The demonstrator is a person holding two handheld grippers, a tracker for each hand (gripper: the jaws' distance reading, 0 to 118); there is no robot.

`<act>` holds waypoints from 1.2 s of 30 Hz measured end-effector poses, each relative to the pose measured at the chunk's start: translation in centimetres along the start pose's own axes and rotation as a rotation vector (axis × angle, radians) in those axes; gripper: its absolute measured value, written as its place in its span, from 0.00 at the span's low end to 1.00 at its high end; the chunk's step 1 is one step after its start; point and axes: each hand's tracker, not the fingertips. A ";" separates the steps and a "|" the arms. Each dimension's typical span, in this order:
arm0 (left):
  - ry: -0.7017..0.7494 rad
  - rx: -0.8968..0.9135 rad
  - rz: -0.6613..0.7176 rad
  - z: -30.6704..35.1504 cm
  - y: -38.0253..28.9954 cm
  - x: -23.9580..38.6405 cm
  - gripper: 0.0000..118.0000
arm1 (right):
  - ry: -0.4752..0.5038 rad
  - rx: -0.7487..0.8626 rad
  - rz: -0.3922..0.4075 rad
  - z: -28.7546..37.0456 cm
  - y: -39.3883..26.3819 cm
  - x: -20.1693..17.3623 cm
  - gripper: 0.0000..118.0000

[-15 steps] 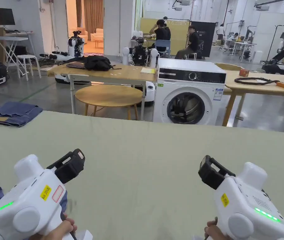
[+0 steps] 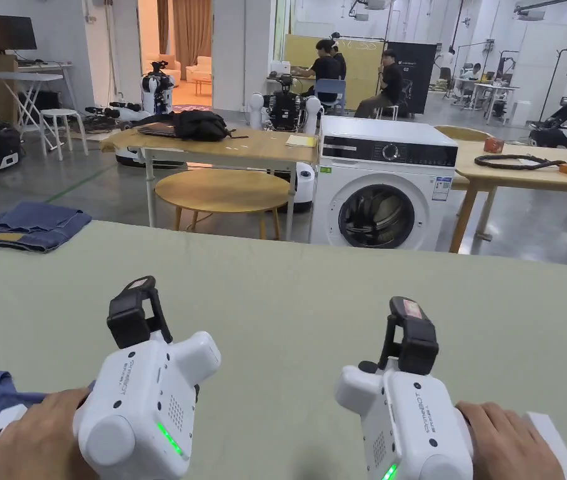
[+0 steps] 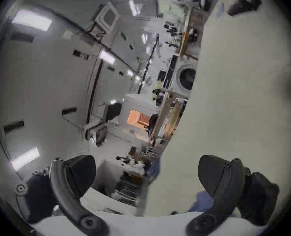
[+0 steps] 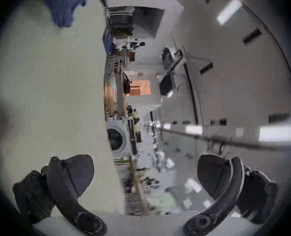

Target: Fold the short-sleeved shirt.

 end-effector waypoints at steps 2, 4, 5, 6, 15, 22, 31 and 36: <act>-0.056 -0.046 0.287 1.4 1.3 -2.3 0.99 | 0.040 -0.106 -0.272 -0.6 0.1 1.4 1.00; -0.121 -0.089 0.622 1.5 0.8 -4.1 0.99 | 0.105 -0.212 -0.626 -1.4 -0.8 3.0 1.00; -0.135 -0.095 0.784 1.7 0.2 -4.8 0.99 | 0.140 -0.262 -0.804 -1.8 -1.4 3.7 1.00; -0.138 -0.097 0.932 0.5 -1.4 -5.4 0.99 | 0.158 -0.304 -0.959 -2.0 -2.1 4.2 1.00; -0.097 -0.005 1.228 1.4 -3.7 -5.8 0.99 | 0.093 -0.322 -1.361 -0.2 -4.8 4.2 1.00; -0.089 0.034 1.082 2.1 -1.4 -5.2 0.99 | 0.064 -0.283 -1.320 0.4 -3.6 4.4 1.00; -0.070 0.038 1.134 2.7 -1.4 -5.6 0.82 | 0.024 -0.266 -1.265 1.0 -2.6 4.3 0.92; -0.056 -0.004 1.052 2.5 -0.9 -5.1 0.01 | -0.033 -0.296 -1.274 1.3 -2.3 4.8 0.00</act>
